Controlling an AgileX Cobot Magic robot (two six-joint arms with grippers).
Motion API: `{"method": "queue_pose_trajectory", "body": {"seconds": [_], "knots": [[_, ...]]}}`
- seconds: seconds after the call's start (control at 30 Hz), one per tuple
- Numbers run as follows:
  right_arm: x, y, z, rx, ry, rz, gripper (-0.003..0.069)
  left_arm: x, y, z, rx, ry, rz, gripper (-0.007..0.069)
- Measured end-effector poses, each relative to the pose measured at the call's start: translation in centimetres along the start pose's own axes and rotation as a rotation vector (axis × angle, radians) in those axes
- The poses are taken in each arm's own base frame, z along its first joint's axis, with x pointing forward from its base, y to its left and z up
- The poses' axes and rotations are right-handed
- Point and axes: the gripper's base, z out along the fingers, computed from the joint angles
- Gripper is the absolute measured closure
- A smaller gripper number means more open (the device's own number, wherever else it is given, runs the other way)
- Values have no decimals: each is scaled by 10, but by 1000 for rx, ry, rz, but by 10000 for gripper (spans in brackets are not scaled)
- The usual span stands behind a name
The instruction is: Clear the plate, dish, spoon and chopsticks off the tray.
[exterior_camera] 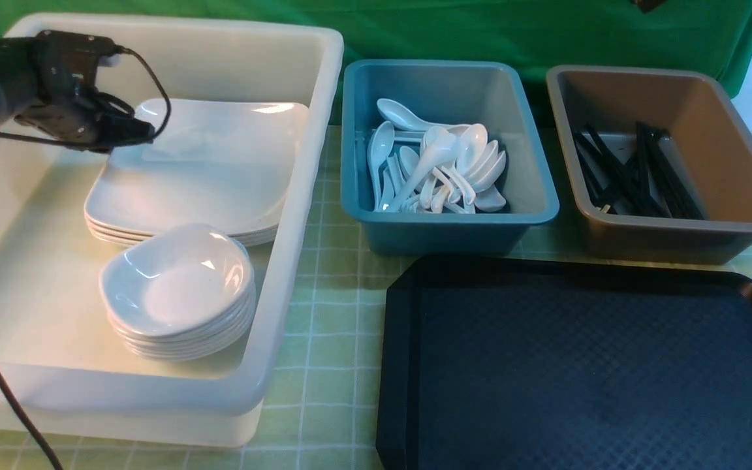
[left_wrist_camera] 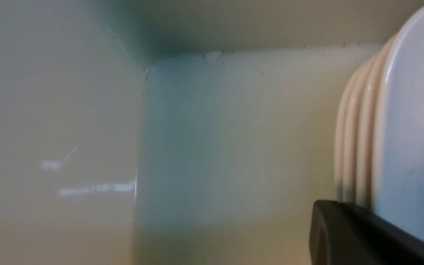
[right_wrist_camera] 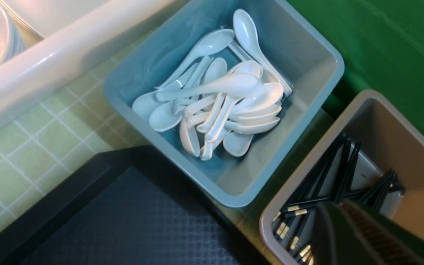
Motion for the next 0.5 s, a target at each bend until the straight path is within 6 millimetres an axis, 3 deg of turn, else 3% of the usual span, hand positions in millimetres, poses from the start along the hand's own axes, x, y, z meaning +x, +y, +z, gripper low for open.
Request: {"method": "queue_pose_trajectory", "body": {"seconds": [0.07,0.2,0.33,0.43,0.47,0.5], "knots": [[0,0,0,0,0,0,649,-5,1,-8,-31,13,-18,641],[0,0,0,3,-1,1,648,-26,10,-50,-73,25,-80,641],[3,-10,-22,104,-24,54,648,-60,12,-144,16,-83,-97,641],[10,-21,-61,232,-83,104,648,-77,3,-218,87,-205,-85,641],[15,-25,-84,279,-129,137,648,-82,-2,-256,114,-267,-80,641],[16,-25,-88,285,-136,142,648,-82,-3,-262,117,-278,-78,641]]}}
